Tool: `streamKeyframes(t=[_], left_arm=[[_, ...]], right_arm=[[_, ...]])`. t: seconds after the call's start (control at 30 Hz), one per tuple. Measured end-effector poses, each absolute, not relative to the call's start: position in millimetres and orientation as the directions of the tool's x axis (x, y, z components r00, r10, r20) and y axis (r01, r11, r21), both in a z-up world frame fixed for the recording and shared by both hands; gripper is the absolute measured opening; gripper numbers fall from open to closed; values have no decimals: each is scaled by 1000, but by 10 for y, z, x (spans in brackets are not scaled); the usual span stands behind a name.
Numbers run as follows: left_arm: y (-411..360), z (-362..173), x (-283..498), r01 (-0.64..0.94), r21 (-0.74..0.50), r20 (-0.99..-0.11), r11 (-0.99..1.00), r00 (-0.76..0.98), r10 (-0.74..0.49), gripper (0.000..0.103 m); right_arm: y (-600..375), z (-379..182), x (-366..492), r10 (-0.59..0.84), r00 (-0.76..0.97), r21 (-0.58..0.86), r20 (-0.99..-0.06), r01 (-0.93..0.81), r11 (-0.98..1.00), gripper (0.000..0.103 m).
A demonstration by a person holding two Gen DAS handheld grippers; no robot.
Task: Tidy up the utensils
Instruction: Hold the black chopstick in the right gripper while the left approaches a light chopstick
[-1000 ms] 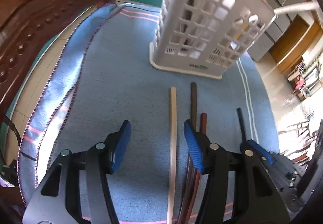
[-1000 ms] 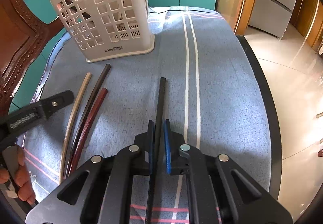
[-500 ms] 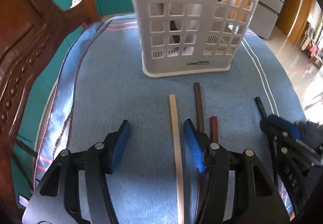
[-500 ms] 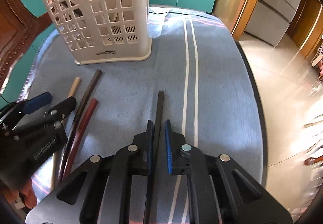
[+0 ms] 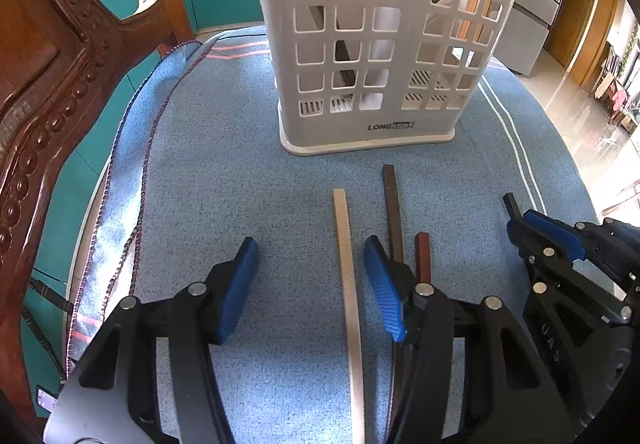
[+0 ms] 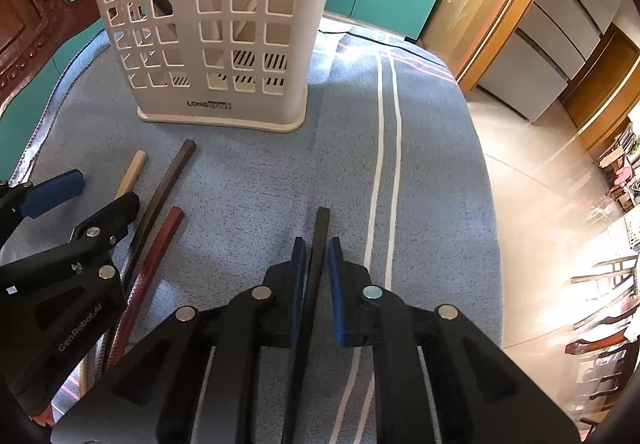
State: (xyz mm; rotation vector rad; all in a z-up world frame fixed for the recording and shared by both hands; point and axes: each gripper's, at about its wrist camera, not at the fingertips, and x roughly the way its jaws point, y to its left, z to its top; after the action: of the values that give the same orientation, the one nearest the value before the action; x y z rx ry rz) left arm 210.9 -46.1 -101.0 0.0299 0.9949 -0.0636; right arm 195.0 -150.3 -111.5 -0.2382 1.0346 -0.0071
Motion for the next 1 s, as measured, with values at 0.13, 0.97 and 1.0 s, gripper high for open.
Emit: streamKeyframes(t=[0.13,0.97,1.0], left_arm=[[-417,-998,2059,60,-5,-837,998,546,-37,45],[-385,-998,2013,65,1,-847,998,530,-34,51],[-386,-998,2011,65,1,-847,998,531,-33,51]], right_arm=[[-1465,-1106,1909,-126,515,-209,-848,-107,972,14],[-1758,-1079,1878,61,502,-2,-863,-124,992,15],[-1754,-1079,1863,62,508,-7,-859,-131,991,15]])
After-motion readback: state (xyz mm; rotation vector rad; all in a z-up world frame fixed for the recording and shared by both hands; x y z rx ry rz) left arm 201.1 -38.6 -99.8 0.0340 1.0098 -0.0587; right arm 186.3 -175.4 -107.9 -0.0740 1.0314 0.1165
